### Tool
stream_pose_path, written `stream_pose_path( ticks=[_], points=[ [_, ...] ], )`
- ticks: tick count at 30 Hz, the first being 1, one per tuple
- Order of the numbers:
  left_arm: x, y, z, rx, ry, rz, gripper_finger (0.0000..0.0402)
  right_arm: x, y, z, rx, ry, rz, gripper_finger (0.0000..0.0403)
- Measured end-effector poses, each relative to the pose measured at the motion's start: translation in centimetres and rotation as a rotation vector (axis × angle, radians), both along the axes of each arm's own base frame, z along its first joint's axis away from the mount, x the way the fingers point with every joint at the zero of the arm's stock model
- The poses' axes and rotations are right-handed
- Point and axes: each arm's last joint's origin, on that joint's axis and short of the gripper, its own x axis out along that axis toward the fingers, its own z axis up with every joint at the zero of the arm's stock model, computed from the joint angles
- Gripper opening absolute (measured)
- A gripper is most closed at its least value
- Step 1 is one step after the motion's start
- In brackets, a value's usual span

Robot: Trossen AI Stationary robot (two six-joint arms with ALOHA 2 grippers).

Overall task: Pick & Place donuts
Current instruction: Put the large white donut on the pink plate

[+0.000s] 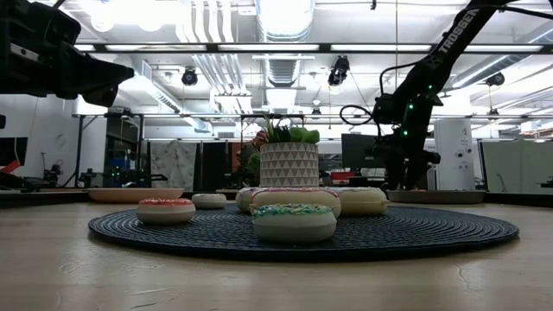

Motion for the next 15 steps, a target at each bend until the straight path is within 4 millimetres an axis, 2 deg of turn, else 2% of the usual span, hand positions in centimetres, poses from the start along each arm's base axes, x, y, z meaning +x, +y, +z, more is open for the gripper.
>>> stream_pose_path(
  ticks=[6,10,15],
  points=[
    [0.0,0.0,0.0,0.0,0.0,0.001,0.0,-0.3,0.4,1.9,-0.05,-0.03,0.005,0.0301],
    [0.0,0.0,0.0,0.0,0.0,0.0,0.0,-0.6,1.3,4.2,-0.108,-0.064,0.029,0.0304],
    [0.0,0.0,0.0,0.0,0.0,0.0,0.0,-0.8,3.3,7.3,-0.129,-0.175,0.11,0.0304]
  ],
)
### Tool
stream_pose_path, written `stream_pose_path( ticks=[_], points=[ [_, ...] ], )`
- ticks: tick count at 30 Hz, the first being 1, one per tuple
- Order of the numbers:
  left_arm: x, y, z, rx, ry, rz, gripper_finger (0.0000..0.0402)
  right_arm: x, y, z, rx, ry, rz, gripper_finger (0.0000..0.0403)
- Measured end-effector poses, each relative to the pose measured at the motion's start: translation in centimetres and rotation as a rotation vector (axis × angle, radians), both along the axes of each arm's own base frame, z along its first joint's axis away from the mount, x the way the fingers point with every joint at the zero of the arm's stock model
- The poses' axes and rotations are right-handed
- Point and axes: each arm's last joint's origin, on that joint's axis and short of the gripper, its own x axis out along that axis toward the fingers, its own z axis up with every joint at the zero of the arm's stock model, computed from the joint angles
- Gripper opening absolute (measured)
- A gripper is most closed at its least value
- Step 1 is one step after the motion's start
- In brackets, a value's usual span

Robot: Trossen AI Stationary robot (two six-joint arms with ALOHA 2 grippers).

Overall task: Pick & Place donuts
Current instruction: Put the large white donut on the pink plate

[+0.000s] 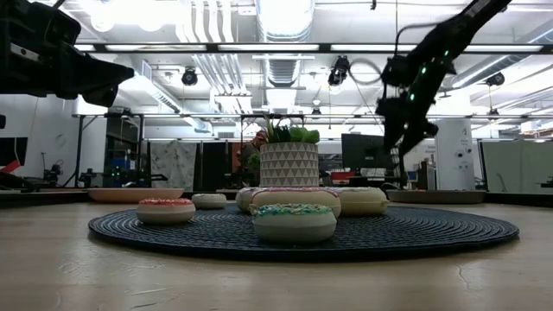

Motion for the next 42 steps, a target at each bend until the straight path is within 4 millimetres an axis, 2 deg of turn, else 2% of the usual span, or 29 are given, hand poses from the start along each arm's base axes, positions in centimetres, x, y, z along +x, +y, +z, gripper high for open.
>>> stream_pose_path(
  ticks=[9,17,23,28,42],
  points=[
    [0.0,0.0,0.0,0.0,0.0,0.0,0.0,-0.2,4.1,3.8,-0.023,-0.115,0.173,0.0295],
    [0.0,0.0,0.0,0.0,0.0,0.0,0.0,0.1,7.9,4.8,0.044,-0.101,0.316,0.0287],
    [0.0,0.0,0.0,0.0,0.0,0.0,0.0,1.5,11.3,5.7,0.035,-0.124,0.462,0.0291],
    [0.0,0.0,0.0,0.0,0.0,-0.001,0.0,3.2,14.1,6.1,0.078,-0.183,0.517,0.0293],
    [0.0,0.0,0.0,0.0,0.0,0.0,0.0,7.7,20.2,5.4,0.167,-0.267,0.699,0.0278]
  ],
)
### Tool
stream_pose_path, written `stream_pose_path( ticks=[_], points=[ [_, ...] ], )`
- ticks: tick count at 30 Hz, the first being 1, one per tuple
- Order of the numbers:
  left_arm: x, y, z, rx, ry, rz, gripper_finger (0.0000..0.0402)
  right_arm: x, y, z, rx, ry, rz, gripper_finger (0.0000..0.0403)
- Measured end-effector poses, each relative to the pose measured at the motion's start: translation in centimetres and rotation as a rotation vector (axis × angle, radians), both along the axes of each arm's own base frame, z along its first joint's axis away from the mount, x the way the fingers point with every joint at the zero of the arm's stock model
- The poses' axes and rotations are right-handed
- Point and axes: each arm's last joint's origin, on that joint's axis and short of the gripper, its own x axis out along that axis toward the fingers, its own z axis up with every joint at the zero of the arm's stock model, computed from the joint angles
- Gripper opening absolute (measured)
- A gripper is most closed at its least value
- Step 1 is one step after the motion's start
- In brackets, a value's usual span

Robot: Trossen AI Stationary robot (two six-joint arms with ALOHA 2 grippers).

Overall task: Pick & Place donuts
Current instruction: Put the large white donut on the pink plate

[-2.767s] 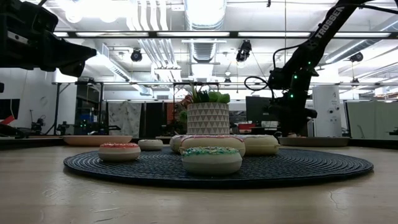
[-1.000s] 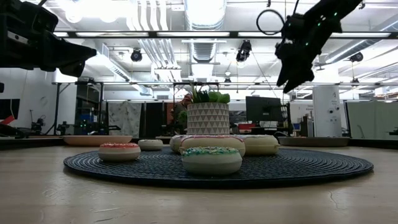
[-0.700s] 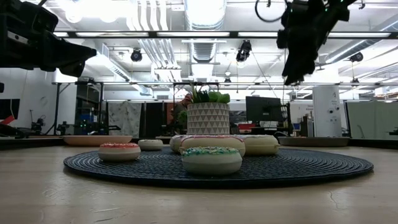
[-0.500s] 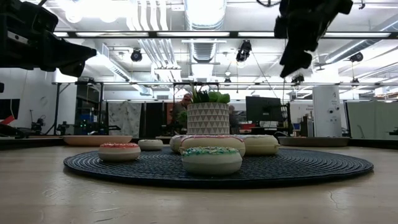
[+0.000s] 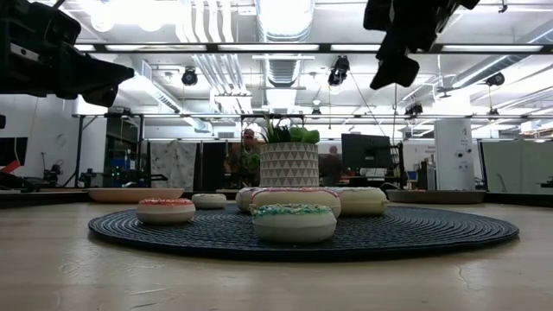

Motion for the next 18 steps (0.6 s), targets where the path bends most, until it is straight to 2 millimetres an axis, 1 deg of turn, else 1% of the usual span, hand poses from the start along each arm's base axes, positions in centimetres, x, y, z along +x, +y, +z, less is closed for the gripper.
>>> stream_pose_path(
  ticks=[6,9,15,18],
  points=[
    [0.0,0.0,0.0,0.0,0.0,0.001,0.0,1.9,2.2,-0.9,0.015,-0.01,0.078,0.0276],
    [0.0,0.0,0.0,0.0,0.0,0.001,0.0,3.0,2.8,-1.1,0.024,0.002,0.095,0.0274],
    [0.0,0.0,0.0,0.0,0.0,0.0,0.0,5.5,3.1,-1.2,0.024,0.023,0.106,0.0278],
    [0.0,0.0,0.0,0.0,0.0,0.0,0.0,6.6,3.1,-1.8,0.025,0.062,0.107,0.0278]
  ],
)
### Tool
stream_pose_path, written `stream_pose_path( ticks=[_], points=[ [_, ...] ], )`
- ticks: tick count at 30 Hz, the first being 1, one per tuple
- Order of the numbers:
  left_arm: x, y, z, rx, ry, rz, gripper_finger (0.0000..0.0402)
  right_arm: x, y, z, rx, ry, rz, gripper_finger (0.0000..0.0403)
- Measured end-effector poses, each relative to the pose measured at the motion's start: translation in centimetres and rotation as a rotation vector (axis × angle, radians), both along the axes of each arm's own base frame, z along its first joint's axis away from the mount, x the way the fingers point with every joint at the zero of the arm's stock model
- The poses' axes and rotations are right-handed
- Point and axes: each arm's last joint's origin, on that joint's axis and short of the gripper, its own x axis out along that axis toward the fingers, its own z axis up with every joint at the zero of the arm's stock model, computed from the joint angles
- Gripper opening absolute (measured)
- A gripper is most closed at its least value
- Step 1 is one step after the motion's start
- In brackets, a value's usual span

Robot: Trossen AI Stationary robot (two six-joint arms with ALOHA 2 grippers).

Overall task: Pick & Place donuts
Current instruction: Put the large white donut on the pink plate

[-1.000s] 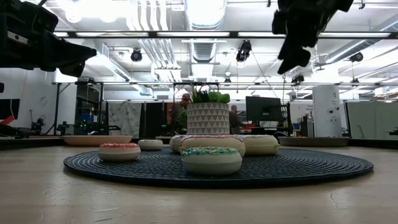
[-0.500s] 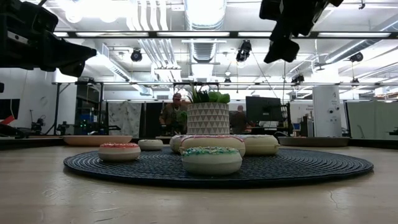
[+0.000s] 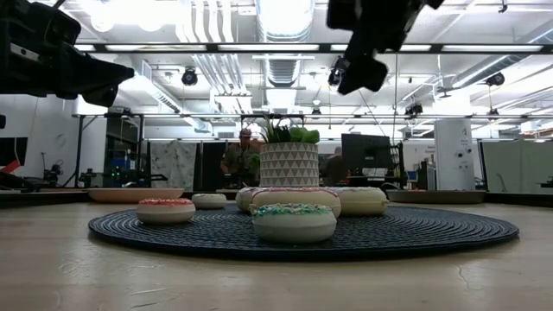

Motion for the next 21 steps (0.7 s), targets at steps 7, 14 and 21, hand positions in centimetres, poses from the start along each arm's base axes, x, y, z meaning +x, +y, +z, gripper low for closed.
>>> stream_pose_path(
  ticks=[7,14,21],
  points=[
    [0.0,0.0,0.0,0.0,0.0,0.0,0.0,2.3,0.2,-1.7,0.004,0.083,0.005,0.027],
    [0.0,0.0,0.0,0.0,0.0,0.0,0.0,3.1,1.1,-2.8,-0.009,0.129,0.05,0.0276],
    [0.0,0.0,0.0,0.0,0.0,0.0,0.0,2.5,1.5,-3.2,-0.049,0.171,0.124,0.0283]
  ],
)
